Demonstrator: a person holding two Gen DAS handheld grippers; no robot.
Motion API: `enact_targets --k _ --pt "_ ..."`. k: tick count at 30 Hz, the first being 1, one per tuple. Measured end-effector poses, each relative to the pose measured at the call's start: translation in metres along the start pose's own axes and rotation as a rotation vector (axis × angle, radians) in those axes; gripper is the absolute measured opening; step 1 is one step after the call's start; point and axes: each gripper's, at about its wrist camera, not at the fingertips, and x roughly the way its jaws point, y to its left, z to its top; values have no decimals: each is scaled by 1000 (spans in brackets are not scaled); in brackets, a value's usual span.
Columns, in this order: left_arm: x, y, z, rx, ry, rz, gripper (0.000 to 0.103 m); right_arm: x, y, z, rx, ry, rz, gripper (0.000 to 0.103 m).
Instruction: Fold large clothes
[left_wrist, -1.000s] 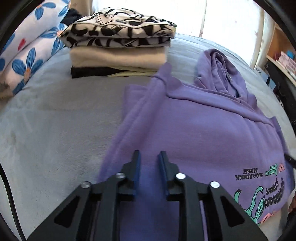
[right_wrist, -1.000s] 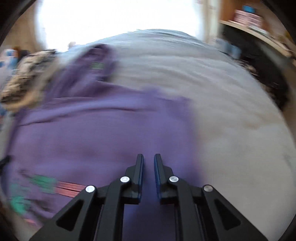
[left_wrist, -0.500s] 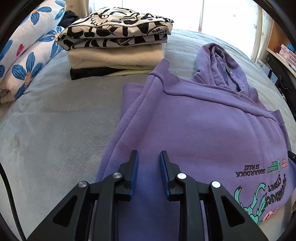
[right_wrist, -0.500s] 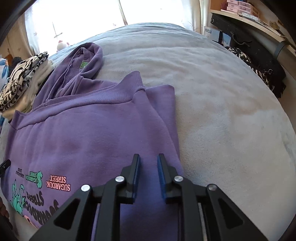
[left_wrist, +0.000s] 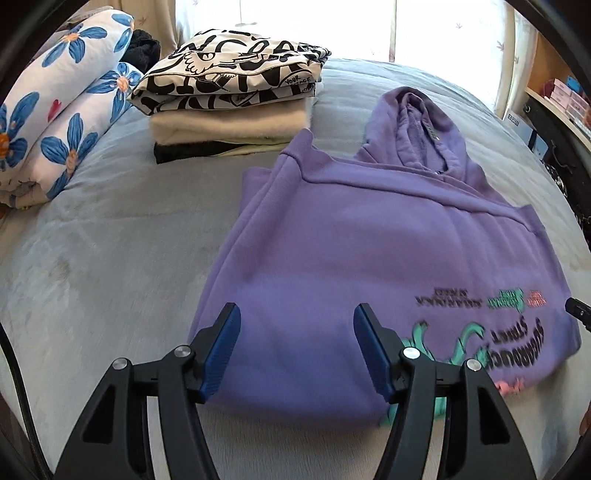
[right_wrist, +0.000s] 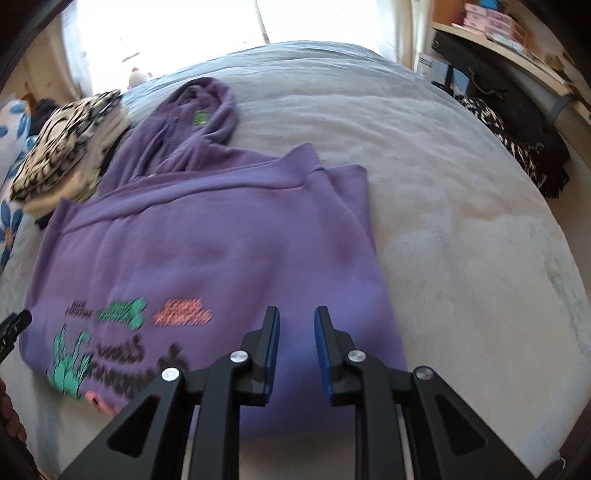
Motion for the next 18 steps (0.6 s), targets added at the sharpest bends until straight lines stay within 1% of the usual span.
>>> enact_targets --k 4,7,13,18 --pt "-19 -2 -14 -11 -1 -15 62 -17 17 -14 -53 -16 -2 19" --pt "-30 -4 -22 -2 -3 -17 62 -26 26 -22 -72 -10 10 19" --pt "-54 -12 -36 25 -17 -31 62 -40 35 -37 -94 -7 28 19" --pt "-67 -19 -45 40 -17 -49 62 -46 40 -46 -104 1 37 19"
